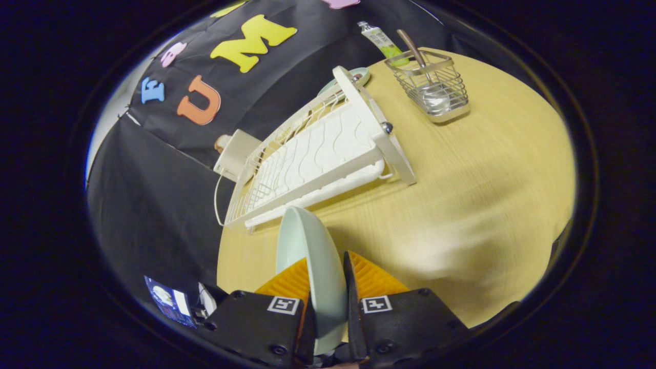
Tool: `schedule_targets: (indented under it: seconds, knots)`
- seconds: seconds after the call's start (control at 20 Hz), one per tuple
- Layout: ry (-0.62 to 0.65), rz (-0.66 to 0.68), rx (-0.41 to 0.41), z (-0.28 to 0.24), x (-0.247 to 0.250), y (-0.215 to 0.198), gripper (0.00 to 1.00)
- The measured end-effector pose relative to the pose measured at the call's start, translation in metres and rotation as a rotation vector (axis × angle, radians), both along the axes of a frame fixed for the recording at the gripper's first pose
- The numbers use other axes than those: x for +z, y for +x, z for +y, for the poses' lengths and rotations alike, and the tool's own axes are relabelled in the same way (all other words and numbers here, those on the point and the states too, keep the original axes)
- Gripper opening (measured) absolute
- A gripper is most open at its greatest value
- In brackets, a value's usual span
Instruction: Take the plate from the dish rack, then take the spoon from the basket and place it into the plate.
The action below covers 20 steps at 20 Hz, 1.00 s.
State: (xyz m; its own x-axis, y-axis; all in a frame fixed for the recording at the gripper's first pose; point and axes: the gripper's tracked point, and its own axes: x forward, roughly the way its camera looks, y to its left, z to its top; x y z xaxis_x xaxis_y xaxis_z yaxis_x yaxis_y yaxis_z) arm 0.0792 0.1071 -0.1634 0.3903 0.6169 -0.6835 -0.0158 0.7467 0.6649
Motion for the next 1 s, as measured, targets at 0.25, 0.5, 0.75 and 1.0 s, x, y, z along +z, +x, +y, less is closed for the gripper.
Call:
schedule_targets:
  seconds: [0.25, 0.5, 0.75, 1.0]
  knots:
    - [0.022, 0.046, -0.015, -0.01, -0.018, 0.003, 0.33]
    - [-0.026, 0.03, -0.032, -0.022, -0.02, 0.012, 0.43]
    - [-0.061, -0.037, -0.058, -0.034, -0.01, 0.018, 0.49]
    - [-0.29, -0.347, -0.05, -0.066, 0.027, 0.019, 0.57]
